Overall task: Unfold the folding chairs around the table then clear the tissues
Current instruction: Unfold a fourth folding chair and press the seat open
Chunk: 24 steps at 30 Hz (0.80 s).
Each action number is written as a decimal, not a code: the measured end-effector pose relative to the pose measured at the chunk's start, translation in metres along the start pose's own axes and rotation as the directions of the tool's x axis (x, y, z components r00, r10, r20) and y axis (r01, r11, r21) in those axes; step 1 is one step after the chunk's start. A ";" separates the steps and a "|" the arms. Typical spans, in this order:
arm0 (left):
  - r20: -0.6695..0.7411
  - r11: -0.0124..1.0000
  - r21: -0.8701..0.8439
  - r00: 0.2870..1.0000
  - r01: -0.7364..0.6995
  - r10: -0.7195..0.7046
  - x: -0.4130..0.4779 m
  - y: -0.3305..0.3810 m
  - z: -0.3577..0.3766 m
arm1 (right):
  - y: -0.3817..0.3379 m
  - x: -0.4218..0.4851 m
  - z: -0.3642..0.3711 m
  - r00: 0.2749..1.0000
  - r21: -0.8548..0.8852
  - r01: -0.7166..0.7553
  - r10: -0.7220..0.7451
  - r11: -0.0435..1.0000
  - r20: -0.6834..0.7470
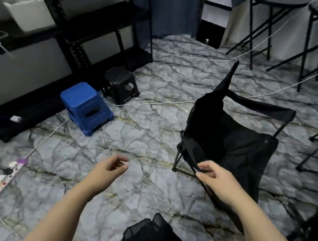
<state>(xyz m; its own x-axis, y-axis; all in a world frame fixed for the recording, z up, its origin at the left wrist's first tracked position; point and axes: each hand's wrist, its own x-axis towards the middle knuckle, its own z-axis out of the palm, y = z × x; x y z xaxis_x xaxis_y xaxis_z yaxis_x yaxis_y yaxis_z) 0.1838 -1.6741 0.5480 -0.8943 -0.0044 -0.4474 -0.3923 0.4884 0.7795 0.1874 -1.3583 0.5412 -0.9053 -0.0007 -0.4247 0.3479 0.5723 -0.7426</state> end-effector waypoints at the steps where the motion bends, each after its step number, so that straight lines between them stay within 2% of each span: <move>1: -0.004 1.000 0.011 1.000 -0.026 0.026 0.023 0.015 -0.006 | -0.009 0.020 -0.009 1.000 0.011 0.004 -0.003 1.000 -0.024; 7: 0.119 0.987 0.012 0.980 -0.163 0.160 0.149 0.096 -0.014 | -0.036 0.116 -0.053 0.988 0.100 -0.024 0.039 0.995 -0.147; 10: 0.222 0.978 0.015 0.954 -0.208 0.199 0.220 0.130 -0.011 | -0.034 0.159 -0.076 0.966 0.165 -0.095 0.131 0.982 -0.223; 12: 0.302 0.972 0.009 0.927 -0.234 0.221 0.272 0.152 -0.011 | -0.028 0.179 -0.087 0.931 0.236 -0.158 0.225 0.959 -0.288; 15: 0.432 0.944 0.056 0.860 -0.325 0.270 0.349 0.196 -0.011 | -0.027 0.195 -0.093 0.840 0.357 -0.255 0.389 0.899 -0.378; 19: 0.623 0.838 0.078 0.683 -0.541 0.383 0.429 0.278 0.030 | -0.037 0.211 -0.088 0.688 0.472 -0.329 0.550 0.818 -0.473; 24: 0.842 0.710 -0.048 0.354 -0.703 0.408 0.461 0.358 0.126 | -0.033 0.218 -0.063 0.475 0.661 -0.350 0.734 0.663 -0.485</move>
<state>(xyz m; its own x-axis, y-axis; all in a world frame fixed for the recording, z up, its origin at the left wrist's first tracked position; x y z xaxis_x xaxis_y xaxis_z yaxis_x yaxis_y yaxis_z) -0.3425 -1.3912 0.5658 -0.2953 0.9321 -0.2096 0.3398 0.3075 0.8888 -0.0367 -1.3261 0.5061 -0.2924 0.8176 -0.4960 0.7090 -0.1627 -0.6862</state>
